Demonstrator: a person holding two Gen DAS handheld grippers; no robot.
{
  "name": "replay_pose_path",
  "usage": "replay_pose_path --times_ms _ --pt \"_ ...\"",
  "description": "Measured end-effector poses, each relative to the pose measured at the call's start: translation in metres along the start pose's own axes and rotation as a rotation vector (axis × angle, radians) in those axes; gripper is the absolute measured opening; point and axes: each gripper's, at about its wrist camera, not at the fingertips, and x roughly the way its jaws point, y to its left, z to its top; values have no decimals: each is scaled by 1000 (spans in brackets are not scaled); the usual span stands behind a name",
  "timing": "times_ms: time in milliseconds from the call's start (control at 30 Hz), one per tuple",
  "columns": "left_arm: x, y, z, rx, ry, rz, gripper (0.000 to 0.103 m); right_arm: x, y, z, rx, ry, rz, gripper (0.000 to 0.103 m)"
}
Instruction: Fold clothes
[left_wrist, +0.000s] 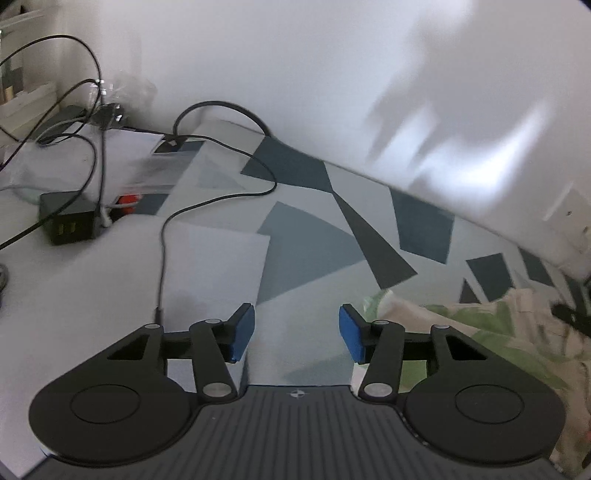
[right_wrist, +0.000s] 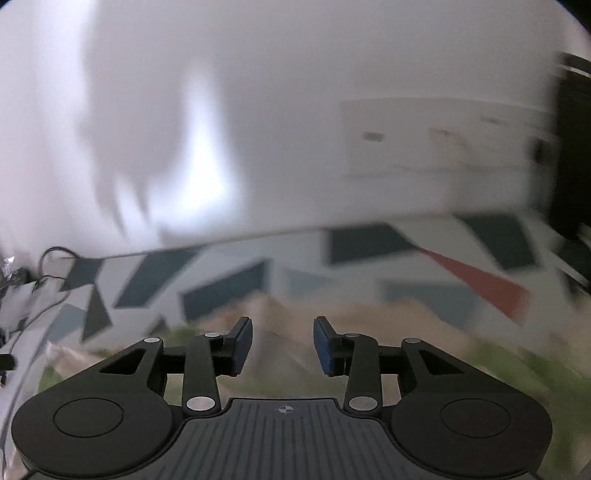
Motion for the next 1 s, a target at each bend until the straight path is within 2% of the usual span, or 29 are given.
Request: replay_pose_path --times_ms 133,233,267,333,433,533,633,700,800,1000 --pt "-25 -15 -26 105 34 -60 55 -45 -15 -36 -85 54 -75 38" --pt "-42 -39 -47 180 15 -101 56 -65 -20 -60 -112 96 -106 38" --pt "-46 -47 -54 202 15 -124 63 -70 -22 -66 -107 104 -114 38" --pt "-48 -65 -66 253 18 -158 68 -70 -24 -74 -72 116 -129 38" --pt "-40 -87 -78 331 27 -132 69 -65 -24 -81 -55 119 -133 39" --pt "-25 -94 -83 331 63 -104 70 -64 -26 -80 -37 111 -129 41" --pt "-17 -94 -88 305 102 -76 76 -82 -39 -73 34 43 -122 41" --pt "-18 -92 -90 300 102 -77 84 -100 -51 -68 55 -29 -168 47" --pt "-16 -93 -94 307 112 -57 90 -117 -76 -62 56 -95 -248 46" --pt "-10 -105 -95 328 128 -3 99 -116 -128 -59 144 -76 -332 44"
